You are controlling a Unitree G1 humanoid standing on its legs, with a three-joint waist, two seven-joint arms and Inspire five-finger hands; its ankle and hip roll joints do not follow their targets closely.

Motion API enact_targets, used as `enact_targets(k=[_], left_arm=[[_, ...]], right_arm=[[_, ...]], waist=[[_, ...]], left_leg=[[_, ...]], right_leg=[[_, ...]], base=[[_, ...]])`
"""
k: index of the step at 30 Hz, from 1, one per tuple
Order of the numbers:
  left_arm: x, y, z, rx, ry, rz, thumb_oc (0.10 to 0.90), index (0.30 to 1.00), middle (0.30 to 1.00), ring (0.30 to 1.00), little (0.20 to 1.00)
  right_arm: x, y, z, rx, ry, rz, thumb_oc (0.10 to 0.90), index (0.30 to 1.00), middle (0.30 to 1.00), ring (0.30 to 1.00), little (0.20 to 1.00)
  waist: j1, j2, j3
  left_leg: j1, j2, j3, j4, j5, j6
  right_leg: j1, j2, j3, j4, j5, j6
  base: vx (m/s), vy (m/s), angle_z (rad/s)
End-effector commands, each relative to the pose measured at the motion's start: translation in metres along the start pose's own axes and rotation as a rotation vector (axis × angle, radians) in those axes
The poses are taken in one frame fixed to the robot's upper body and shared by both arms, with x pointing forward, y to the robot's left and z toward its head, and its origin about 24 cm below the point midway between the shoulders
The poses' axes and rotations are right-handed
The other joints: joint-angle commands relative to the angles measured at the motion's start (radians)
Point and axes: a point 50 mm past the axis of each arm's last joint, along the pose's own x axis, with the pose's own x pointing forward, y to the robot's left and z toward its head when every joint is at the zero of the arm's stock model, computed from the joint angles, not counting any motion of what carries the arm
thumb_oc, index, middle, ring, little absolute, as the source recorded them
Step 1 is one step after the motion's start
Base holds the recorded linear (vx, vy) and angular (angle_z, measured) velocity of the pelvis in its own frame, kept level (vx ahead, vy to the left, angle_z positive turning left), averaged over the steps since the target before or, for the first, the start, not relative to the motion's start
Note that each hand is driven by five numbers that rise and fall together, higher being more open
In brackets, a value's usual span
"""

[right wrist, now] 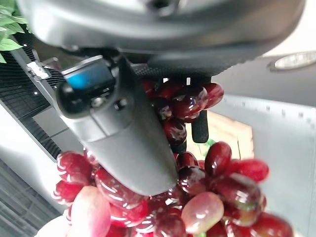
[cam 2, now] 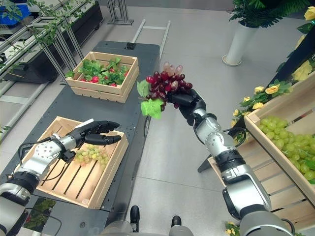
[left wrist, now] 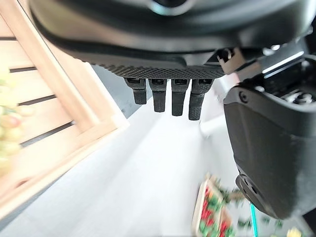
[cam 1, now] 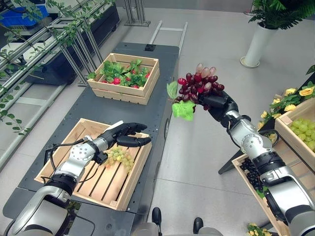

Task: Pick up the fruits from the basket on one side to the basket on the other side

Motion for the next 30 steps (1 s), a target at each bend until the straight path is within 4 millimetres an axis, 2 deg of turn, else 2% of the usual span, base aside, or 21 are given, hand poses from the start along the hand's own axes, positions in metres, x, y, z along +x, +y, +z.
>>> enact_targets(k=[1,2,3,7,11,14,17,19,24,30], left_arm=[[-0.007,0.021,0.002,-0.093,-0.087,0.221,0.800,0.900,0.900,0.900,0.900],[-0.007,0.021,0.001,-0.097,-0.090,0.231,0.800,0.900,0.900,0.900,0.900],[-0.011,0.021,-0.001,-0.123,-0.099,0.305,0.800,0.900,0.900,0.900,0.900],[-0.018,0.017,-0.014,-0.128,-0.056,0.431,0.800,0.900,0.900,0.900,0.900],[-0.024,0.015,-0.021,-0.151,-0.046,0.537,0.800,0.900,0.900,0.900,0.900],[-0.027,0.011,-0.024,-0.160,-0.054,0.562,0.800,0.900,0.900,0.900,0.900],[-0.030,0.007,-0.027,-0.151,-0.050,0.568,0.800,0.900,0.900,0.900,0.900],[-0.037,0.003,-0.035,-0.164,-0.033,0.590,0.800,0.900,0.900,0.900,0.900],[-0.045,-0.002,-0.041,-0.194,-0.045,0.634,0.800,0.900,0.900,0.900,0.900],[-0.040,-0.008,-0.034,-0.192,-0.084,0.662,0.800,0.900,0.900,0.900,0.900]], right_arm=[[-0.010,-0.014,0.029,0.008,-0.254,-0.022,0.400,0.300,0.300,0.300,0.300],[-0.010,-0.016,0.027,0.008,-0.248,-0.027,0.400,0.300,0.300,0.300,0.300],[-0.019,-0.028,0.010,0.003,-0.219,-0.057,0.400,0.300,0.300,0.300,0.300],[-0.038,-0.047,-0.021,0.002,-0.171,-0.104,0.400,0.300,0.300,0.300,0.300],[-0.052,-0.054,-0.045,-0.059,-0.137,-0.120,0.400,0.300,0.300,0.300,0.300],[-0.065,-0.060,-0.053,-0.150,-0.160,-0.133,0.400,0.300,0.300,0.300,0.300],[-0.075,-0.066,-0.054,-0.163,-0.196,-0.150,0.400,0.300,0.300,0.300,0.300],[-0.090,-0.075,-0.067,-0.147,-0.185,-0.187,0.400,0.300,0.300,0.300,0.300],[-0.114,-0.091,-0.098,-0.085,-0.113,-0.299,0.400,0.300,0.300,0.300,0.300],[-0.122,-0.098,-0.106,-0.064,-0.110,-0.379,0.400,0.300,0.300,0.300,0.300]], waist=[[-0.013,-0.011,-0.177],[-0.014,-0.011,-0.177],[-0.018,-0.014,-0.174],[-0.027,-0.018,-0.167],[-0.040,-0.020,-0.157],[-0.048,-0.019,-0.153],[-0.054,-0.016,-0.149],[-0.067,-0.012,-0.142],[-0.091,-0.004,-0.125],[-0.107,0.002,-0.103]], left_leg=[[0.072,-0.025,-0.021,0.003,-0.180,-0.028],[0.072,-0.025,-0.021,0.003,-0.180,-0.028],[0.072,-0.025,-0.018,0.003,-0.181,-0.027],[0.073,-0.023,-0.012,0.003,-0.181,-0.025],[0.077,-0.021,-0.005,0.003,-0.182,-0.023],[0.078,-0.020,0.001,0.003,-0.183,-0.022],[0.078,-0.020,0.003,0.003,-0.184,-0.020],[0.080,-0.020,0.011,0.003,-0.185,-0.017],[0.083,-0.020,0.027,0.003,-0.189,-0.012],[0.080,-0.017,0.041,0.003,-0.187,-0.008]], right_leg=[[-0.010,0.029,-0.026,0.002,-0.031,-0.044],[-0.010,0.029,-0.026,0.002,-0.031,-0.044],[-0.011,0.030,-0.022,0.002,-0.030,-0.043],[-0.013,0.032,-0.015,0.002,-0.029,-0.042],[-0.014,0.034,-0.005,0.002,-0.028,-0.041],[-0.016,0.034,0.000,0.002,-0.028,-0.039],[-0.017,0.035,0.005,0.002,-0.026,-0.038],[-0.019,0.037,0.014,0.002,-0.026,-0.036],[-0.026,0.040,0.034,0.005,-0.028,-0.036],[-0.048,0.044,0.053,0.031,-0.036,-0.039]], base=[[0.00,0.000,0.00],[0.00,0.000,0.00],[0.00,0.000,0.00],[0.01,0.007,-0.07],[0.02,0.017,-0.12],[0.02,0.016,-0.10],[0.03,0.021,-0.12],[0.04,0.034,-0.13],[0.02,0.036,-0.10],[0.00,0.039,-0.14]])
